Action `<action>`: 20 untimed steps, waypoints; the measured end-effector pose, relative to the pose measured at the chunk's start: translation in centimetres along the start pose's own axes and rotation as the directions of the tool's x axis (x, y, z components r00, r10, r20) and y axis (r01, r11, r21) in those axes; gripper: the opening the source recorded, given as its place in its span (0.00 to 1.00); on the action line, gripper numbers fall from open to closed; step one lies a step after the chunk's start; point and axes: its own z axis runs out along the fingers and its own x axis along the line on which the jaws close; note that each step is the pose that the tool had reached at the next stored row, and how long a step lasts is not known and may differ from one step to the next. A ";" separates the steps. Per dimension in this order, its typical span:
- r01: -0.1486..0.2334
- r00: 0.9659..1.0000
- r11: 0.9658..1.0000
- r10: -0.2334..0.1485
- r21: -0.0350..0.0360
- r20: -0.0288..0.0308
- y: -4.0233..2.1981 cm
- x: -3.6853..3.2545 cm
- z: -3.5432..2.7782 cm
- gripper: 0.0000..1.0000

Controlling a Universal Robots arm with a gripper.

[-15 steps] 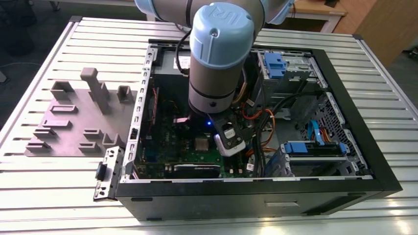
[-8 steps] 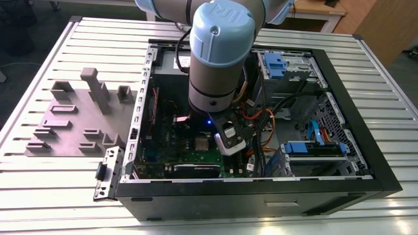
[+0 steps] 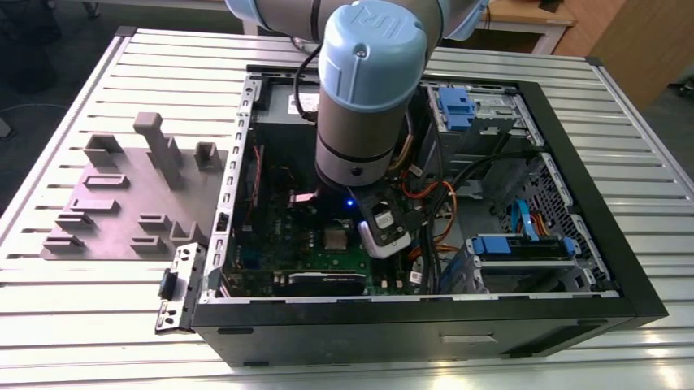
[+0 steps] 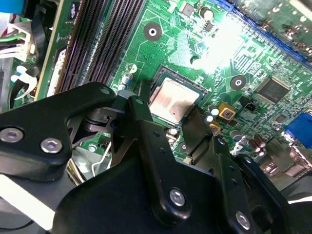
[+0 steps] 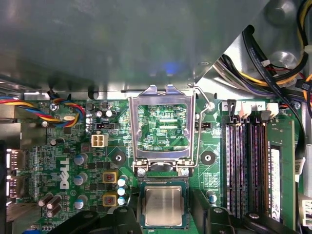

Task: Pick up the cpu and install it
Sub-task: 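Place the cpu into insertion slot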

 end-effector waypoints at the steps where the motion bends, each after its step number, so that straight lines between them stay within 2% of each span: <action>1: 0.000 1.000 1.000 0.000 0.000 0.000 0.00 -0.01 0.00 0.53; 20: 0.000 1.000 1.000 0.000 -0.002 0.000 0.00 -0.04 -0.06 0.53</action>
